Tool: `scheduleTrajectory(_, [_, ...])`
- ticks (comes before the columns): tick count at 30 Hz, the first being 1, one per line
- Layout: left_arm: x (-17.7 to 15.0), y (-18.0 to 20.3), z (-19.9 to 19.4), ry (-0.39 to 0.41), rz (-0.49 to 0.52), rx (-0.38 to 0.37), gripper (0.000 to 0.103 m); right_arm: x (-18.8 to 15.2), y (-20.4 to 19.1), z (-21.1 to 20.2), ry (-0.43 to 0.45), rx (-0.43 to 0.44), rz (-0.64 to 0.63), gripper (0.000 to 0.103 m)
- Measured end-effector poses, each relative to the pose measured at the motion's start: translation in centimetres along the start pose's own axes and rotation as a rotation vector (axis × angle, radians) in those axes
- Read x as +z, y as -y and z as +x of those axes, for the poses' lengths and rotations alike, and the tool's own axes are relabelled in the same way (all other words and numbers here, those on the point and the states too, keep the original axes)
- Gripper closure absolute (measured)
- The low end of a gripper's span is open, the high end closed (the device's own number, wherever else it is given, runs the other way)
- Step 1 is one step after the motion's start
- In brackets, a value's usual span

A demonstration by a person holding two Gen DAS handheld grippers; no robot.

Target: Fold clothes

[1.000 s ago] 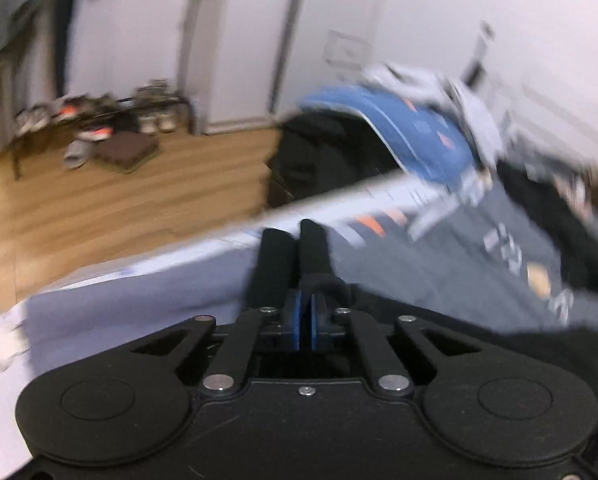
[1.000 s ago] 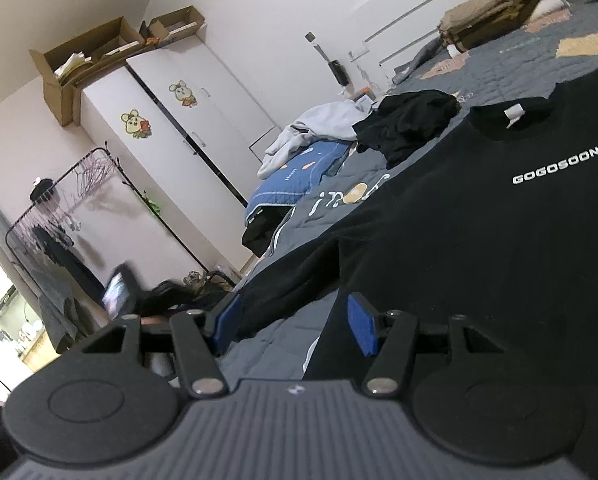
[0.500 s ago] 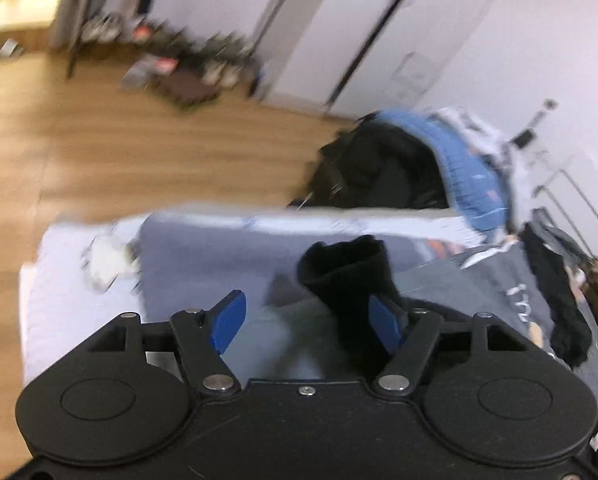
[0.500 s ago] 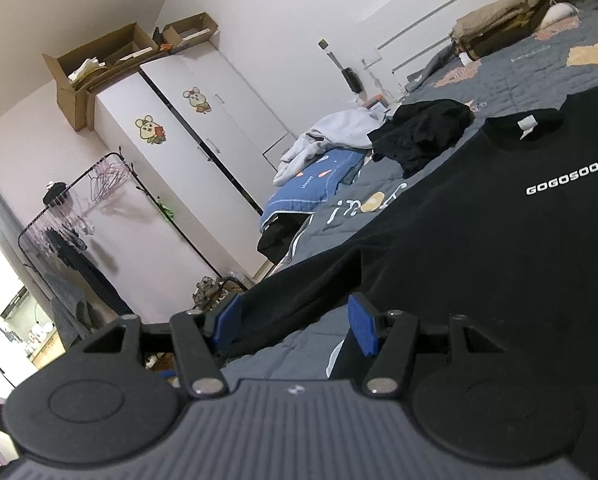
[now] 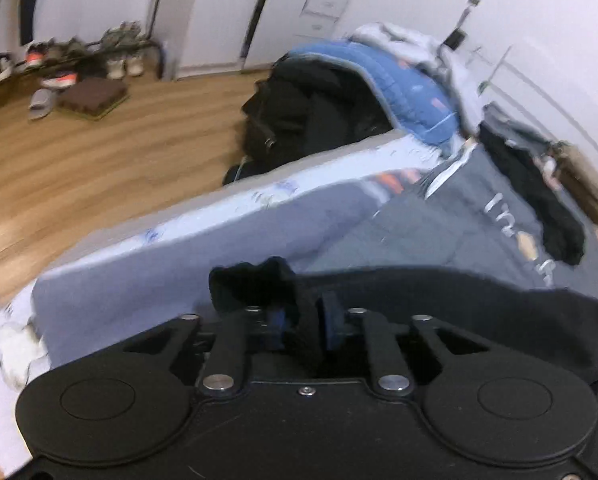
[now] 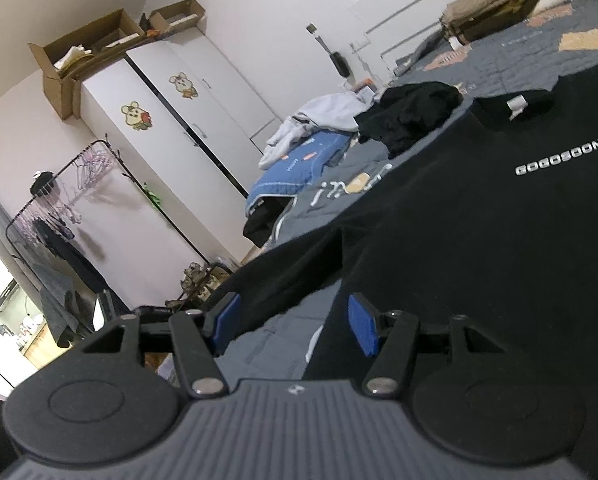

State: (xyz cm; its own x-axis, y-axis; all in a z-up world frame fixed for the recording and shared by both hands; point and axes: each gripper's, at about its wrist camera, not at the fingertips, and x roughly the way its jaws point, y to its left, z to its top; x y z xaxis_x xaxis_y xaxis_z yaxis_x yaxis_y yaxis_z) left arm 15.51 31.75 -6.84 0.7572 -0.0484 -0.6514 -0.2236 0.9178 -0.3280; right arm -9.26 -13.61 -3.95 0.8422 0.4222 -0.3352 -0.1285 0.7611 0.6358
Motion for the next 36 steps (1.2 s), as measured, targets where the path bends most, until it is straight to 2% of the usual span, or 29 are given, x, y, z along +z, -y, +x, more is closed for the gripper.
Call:
scheduleTrajectory(4, [2.8,-1.2,-3.3,0.255,-0.084,-0.033,0.092,-0.1,0.3,0.0,0.0,-0.001,0.009,0.044])
scheduleTrajectory(5, [3.3,-1.1,-3.6,0.294,-0.076,-0.041,0.092,-0.1,0.4,0.0,0.002,0.001,0.012,0.044])
scheduleTrajectory(6, [3.7,-0.5,-3.1,0.285,-0.029,-0.027,0.092,-0.1,0.4,0.0,0.003,0.003,0.013,0.044])
scheduleTrajectory(8, [4.0,0.6,-1.4,0.217,0.072,0.044,0.091,-0.2,0.5,0.0,0.002,0.004,0.011,0.044])
scheduleTrajectory(9, [3.9,0.7,-0.4,0.169,0.084,0.088,0.086,-0.2,0.5,0.0,0.0,0.003,0.011,0.044])
scheduleTrajectory(11, [3.5,0.0,1.1,0.085,0.041,0.158,0.086,-0.2,0.5,0.0,-0.004,0.001,0.012,0.044])
scheduleTrajectory(12, [3.0,-0.4,0.8,0.106,0.014,0.179,0.082,-0.1,0.5,0.0,-0.003,0.002,0.011,0.044])
scheduleTrajectory(13, [2.6,-0.8,0.2,0.141,0.003,0.192,0.068,0.0,0.4,-0.2,0.0,0.005,0.009,0.044])
scheduleTrajectory(14, [2.1,-0.8,-0.6,0.161,0.0,0.189,0.059,0.1,0.3,-0.3,0.005,0.007,0.005,0.044])
scheduleTrajectory(15, [1.6,-0.4,-1.6,0.16,0.012,0.16,0.052,0.2,0.3,-0.4,0.01,0.01,0.002,0.044])
scheduleTrajectory(18, [-0.1,1.0,-4.5,0.15,0.054,0.065,0.052,0.8,0.3,-0.9,0.017,0.005,0.008,0.044])
scheduleTrajectory(20, [-2.1,3.2,-6.7,0.12,0.111,-0.028,0.048,1.3,0.6,-1.5,0.01,-0.027,-0.003,0.044])
scheduleTrajectory(22, [-4.9,6.1,-8.3,0.074,0.153,-0.122,0.036,1.9,0.9,-2.0,0.003,-0.06,-0.014,0.044])
scheduleTrajectory(25, [-9.8,10.2,-10.0,-0.007,0.228,-0.234,0.035,2.7,1.4,-3.1,-0.004,-0.119,-0.032,0.044])
scheduleTrajectory(28, [-15.0,13.8,-10.8,-0.096,0.327,-0.325,0.033,3.0,3.4,-6.4,-0.007,-0.244,-0.048,0.044])
scheduleTrajectory(30, [-18.4,15.5,-11.3,-0.133,0.411,-0.348,0.032,2.9,4.8,-8.6,-0.022,-0.324,-0.063,0.044])
scheduleTrajectory(32, [-21.3,16.6,-11.6,-0.174,0.479,-0.357,0.032,2.5,6.2,-11.4,-0.029,-0.365,-0.058,0.044])
scheduleTrajectory(36, [-25.2,16.6,-12.1,-0.222,0.575,-0.345,0.032,1.2,8.9,-17.2,-0.014,-0.478,-0.073,0.044])
